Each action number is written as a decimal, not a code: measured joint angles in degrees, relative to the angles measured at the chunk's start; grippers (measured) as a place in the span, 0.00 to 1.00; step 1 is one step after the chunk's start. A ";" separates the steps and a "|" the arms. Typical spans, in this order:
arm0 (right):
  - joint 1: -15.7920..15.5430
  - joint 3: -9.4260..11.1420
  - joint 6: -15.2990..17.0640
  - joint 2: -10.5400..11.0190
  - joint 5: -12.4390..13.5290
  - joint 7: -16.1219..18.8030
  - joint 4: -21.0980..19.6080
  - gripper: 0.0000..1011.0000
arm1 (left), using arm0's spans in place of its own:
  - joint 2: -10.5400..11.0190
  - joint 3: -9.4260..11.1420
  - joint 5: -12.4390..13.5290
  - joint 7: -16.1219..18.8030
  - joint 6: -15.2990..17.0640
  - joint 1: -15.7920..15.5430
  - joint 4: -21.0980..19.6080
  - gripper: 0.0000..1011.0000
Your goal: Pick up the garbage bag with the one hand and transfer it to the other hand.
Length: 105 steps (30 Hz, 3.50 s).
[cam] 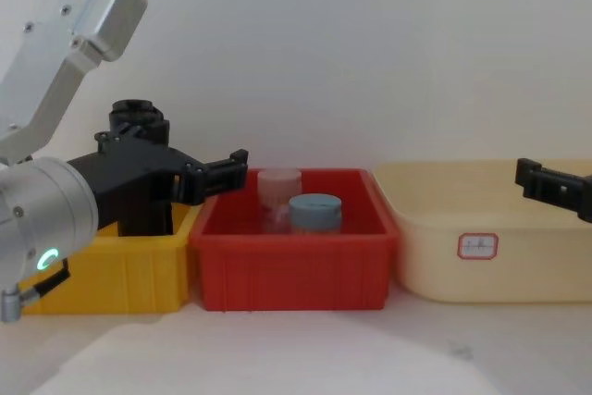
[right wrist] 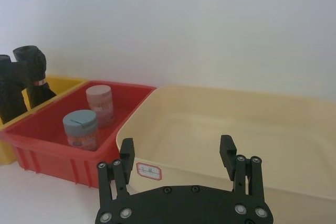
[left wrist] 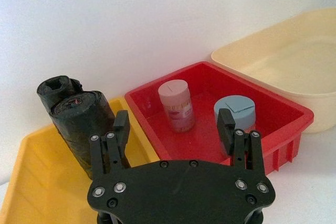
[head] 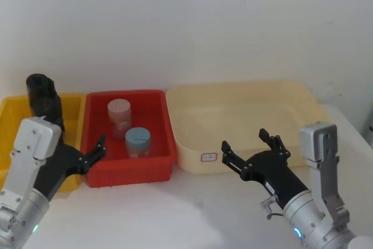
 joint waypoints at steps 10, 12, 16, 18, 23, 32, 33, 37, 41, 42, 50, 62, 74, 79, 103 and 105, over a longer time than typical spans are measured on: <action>0.00 0.00 0.00 0.00 0.00 0.00 0.00 0.99 | 0.00 0.00 0.00 0.00 0.00 0.00 0.00 0.99; 0.00 0.00 0.00 0.00 0.00 0.00 0.00 0.99 | 0.00 0.00 0.00 0.00 0.00 0.00 0.00 0.99; 0.00 0.00 0.00 0.00 0.00 0.00 0.00 0.99 | 0.00 0.00 0.00 0.00 0.00 0.00 0.00 0.99; 0.00 0.00 0.00 0.00 0.00 0.00 0.00 0.99 | 0.00 0.00 0.00 0.00 0.00 0.00 0.00 0.99; 0.00 0.00 0.00 0.00 0.00 0.00 0.00 0.99 | 0.00 0.00 0.00 0.00 0.00 0.00 0.00 0.99; 0.00 0.00 0.00 0.00 0.00 0.00 0.00 0.99 | 0.00 0.00 0.00 0.00 0.00 0.00 0.00 0.99; 0.00 0.00 0.00 0.00 0.00 0.00 0.00 0.99 | 0.00 0.00 0.00 0.00 0.00 0.00 0.00 0.99; 0.00 0.00 0.00 0.00 0.00 0.00 0.00 0.99 | -0.01 0.00 0.00 -0.03 0.01 0.00 0.00 0.99; 0.00 0.00 0.00 0.00 0.00 0.00 0.00 0.99 | -0.02 -0.01 -0.13 -0.37 0.22 0.14 -0.14 0.99; 0.00 0.00 0.00 0.00 0.00 0.00 0.00 0.99 | 0.03 -0.03 -0.20 -0.47 0.33 0.27 -0.29 0.99; 0.00 0.00 0.00 0.00 0.00 0.00 0.00 0.99 | 1.40 -1.42 -1.82 -1.11 1.83 3.33 -3.47 0.99; 0.00 0.00 0.00 0.00 0.00 0.00 0.00 0.99 | 3.96 -6.35 -4.29 -0.09 3.56 8.24 -8.20 0.99; 0.00 0.00 0.00 0.00 0.00 0.00 0.00 0.99 | 4.44 -9.48 -6.22 -0.77 5.85 5.88 -7.67 0.99; 0.00 0.00 0.00 0.00 0.00 0.00 0.01 0.99 | 4.02 -9.90 -6.99 -1.66 6.97 4.10 -5.97 0.99; 0.00 0.00 0.00 0.00 0.00 0.00 0.00 0.99 | -1.91 -7.49 -7.20 -6.44 7.80 -8.02 10.10 0.99; 0.00 0.00 0.00 0.00 0.00 0.00 0.00 0.99 | -2.35 -7.24 -6.98 -6.70 7.68 -8.86 11.26 0.99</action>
